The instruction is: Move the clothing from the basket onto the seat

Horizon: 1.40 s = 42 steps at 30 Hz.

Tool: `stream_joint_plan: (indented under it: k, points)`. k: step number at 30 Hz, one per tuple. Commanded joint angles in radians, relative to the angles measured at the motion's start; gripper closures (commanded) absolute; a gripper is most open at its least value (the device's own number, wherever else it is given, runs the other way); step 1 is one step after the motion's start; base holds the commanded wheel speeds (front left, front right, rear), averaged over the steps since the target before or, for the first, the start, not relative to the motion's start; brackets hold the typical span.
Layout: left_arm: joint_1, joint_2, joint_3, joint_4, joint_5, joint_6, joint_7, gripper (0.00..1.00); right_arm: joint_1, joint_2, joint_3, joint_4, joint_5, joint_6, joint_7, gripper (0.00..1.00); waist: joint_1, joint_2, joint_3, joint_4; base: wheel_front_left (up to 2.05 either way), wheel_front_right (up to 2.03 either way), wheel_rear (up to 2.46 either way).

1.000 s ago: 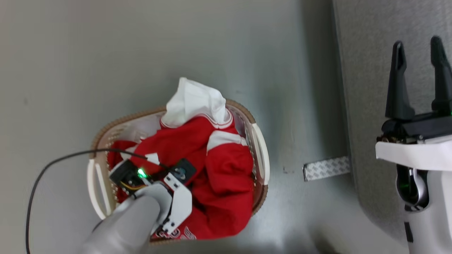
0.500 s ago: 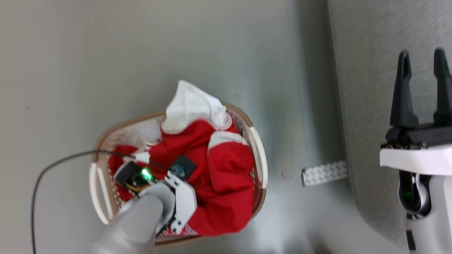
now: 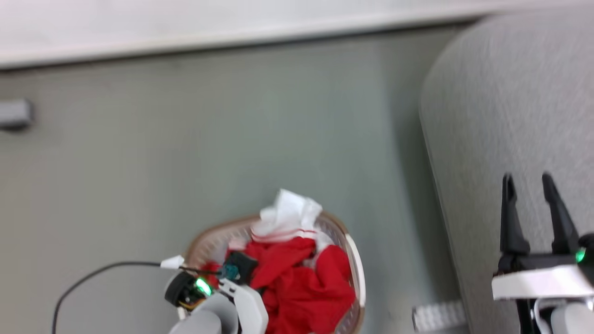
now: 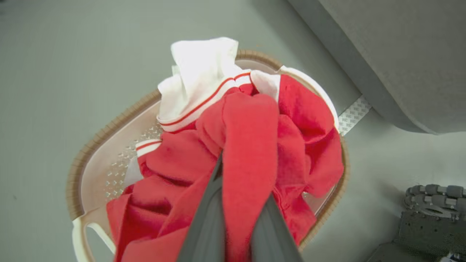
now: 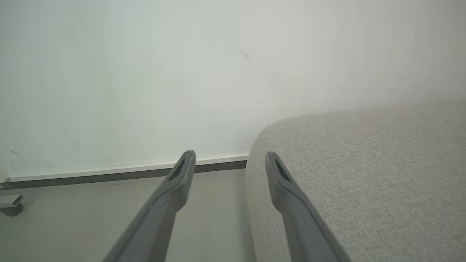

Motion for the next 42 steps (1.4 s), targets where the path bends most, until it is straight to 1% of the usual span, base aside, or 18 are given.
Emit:
stream_joint_plan:
  k: [1,6,10,15,21,26,29,34,42]
  points:
    - [0.032,0.001,0.006,-0.022,-0.017,0.002,-0.005,1.0,0.033,-0.003,-0.005,0.007,-0.004,-0.002,-0.003,0.0,0.0001,0.0,-0.149,0.063,0.0,0.0,0.0]
    - [0.096,0.019,0.023,-0.125,-0.062,0.01,0.016,1.0,0.105,-0.003,-0.012,0.029,-0.016,-0.002,-0.003,0.0,0.0001,0.0,-0.264,0.089,0.0,0.0,0.0]
    - [0.147,0.041,0.037,-0.241,-0.08,0.036,0.05,1.0,0.158,-0.003,-0.013,0.044,-0.021,-0.002,-0.003,0.0,0.0001,0.0,-0.341,0.1,0.0,0.0,0.0]
    - [0.209,0.086,0.053,-0.423,-0.109,0.077,0.118,1.0,0.218,-0.003,-0.012,0.059,-0.016,-0.002,-0.003,0.0,0.0001,0.0,-0.423,0.103,0.0,0.0,0.0]
    - [0.263,0.158,0.084,-0.67,-0.127,0.135,0.216,1.0,0.261,-0.003,-0.011,0.061,-0.003,-0.002,-0.003,0.0,0.0001,0.0,-0.467,0.09,0.0,0.0,0.0]
    - [0.292,0.211,0.116,-0.811,-0.149,0.174,0.276,1.0,0.287,-0.003,0.0,0.068,-0.001,-0.002,-0.003,0.0,0.0001,0.0,-0.49,0.071,0.0,0.0,0.0]
    - [0.306,0.236,0.132,-0.861,-0.154,0.194,0.297,1.0,0.299,-0.003,-0.003,0.071,-0.005,-0.002,-0.003,0.0,0.0001,0.0,-0.5,0.058,0.0,0.0,0.0]
    - [0.314,0.254,0.151,-0.902,-0.166,0.22,0.312,1.0,0.32,-0.003,-0.014,0.079,-0.016,-0.002,-0.003,0.0,0.0001,0.0,-0.518,0.045,0.0,0.0,0.0]
    - [0.307,0.258,0.164,-0.924,-0.179,0.234,0.321,1.0,0.329,-0.003,-0.016,0.077,-0.012,-0.002,-0.003,0.0,0.0001,0.0,-0.527,0.037,0.0,0.0,0.0]
